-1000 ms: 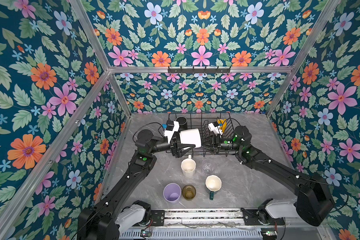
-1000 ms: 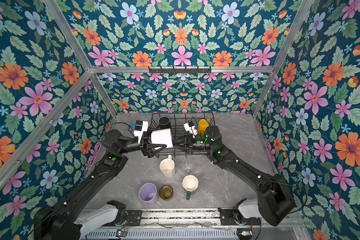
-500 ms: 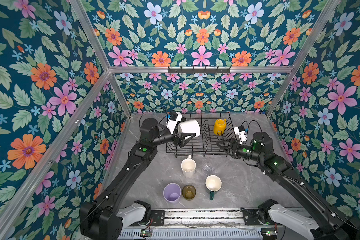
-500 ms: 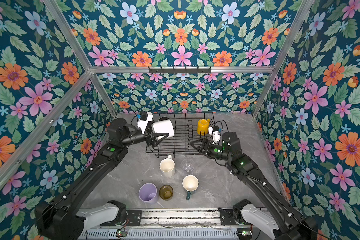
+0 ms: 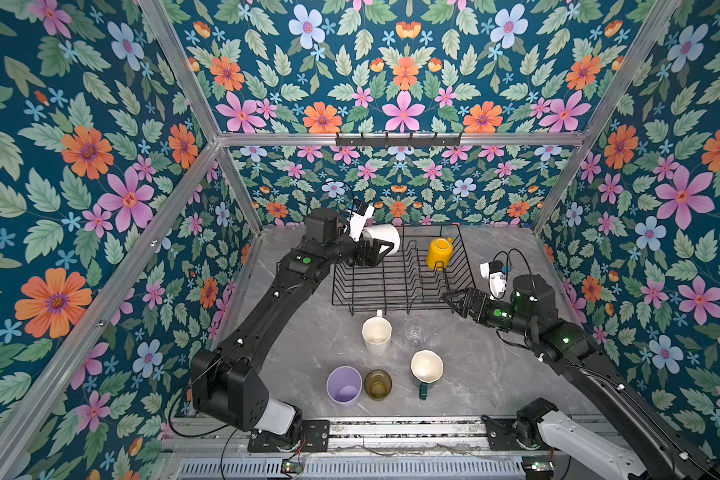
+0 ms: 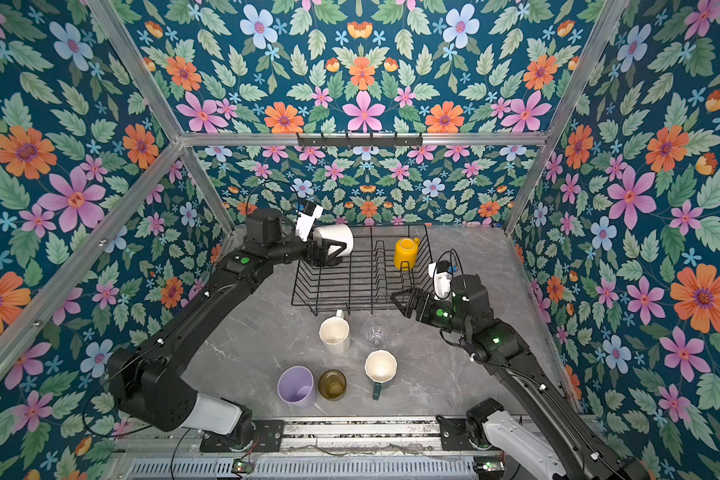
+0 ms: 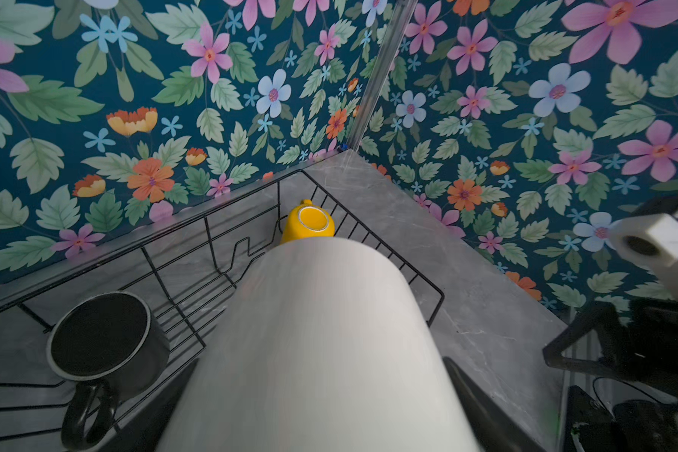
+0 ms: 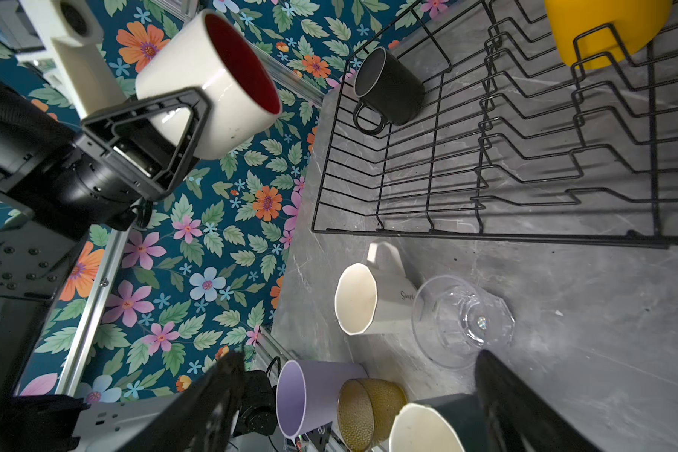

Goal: Load the cups into the dish rack
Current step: 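Open the right gripper off the mug and withdraw it while the left gripper holds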

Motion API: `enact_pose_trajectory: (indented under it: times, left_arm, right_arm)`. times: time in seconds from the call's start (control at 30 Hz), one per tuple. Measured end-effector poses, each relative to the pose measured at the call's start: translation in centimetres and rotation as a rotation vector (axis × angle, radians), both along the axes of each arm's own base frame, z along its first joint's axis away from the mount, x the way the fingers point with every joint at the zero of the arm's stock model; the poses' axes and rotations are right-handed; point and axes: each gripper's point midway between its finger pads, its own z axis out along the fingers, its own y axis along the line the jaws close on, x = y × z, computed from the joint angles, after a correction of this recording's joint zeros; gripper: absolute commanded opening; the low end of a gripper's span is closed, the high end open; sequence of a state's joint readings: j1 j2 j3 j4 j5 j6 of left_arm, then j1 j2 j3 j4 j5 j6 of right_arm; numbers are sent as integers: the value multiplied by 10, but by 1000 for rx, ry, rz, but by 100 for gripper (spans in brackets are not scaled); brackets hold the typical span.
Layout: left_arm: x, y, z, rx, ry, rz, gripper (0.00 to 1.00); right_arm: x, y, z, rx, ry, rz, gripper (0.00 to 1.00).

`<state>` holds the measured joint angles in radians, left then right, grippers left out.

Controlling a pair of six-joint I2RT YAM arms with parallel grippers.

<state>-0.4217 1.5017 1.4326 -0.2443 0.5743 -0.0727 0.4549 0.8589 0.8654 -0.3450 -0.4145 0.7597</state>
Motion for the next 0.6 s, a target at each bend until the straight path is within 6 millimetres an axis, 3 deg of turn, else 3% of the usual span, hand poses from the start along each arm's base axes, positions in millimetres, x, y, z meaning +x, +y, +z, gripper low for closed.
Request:
enact_pose_trajectory:
  times: [0.6]
  left_arm:
    - [89, -39, -71, 281, 175, 158, 0]
  right_arm:
    - [-22, -16, -14, -42, -2, -18, 97]
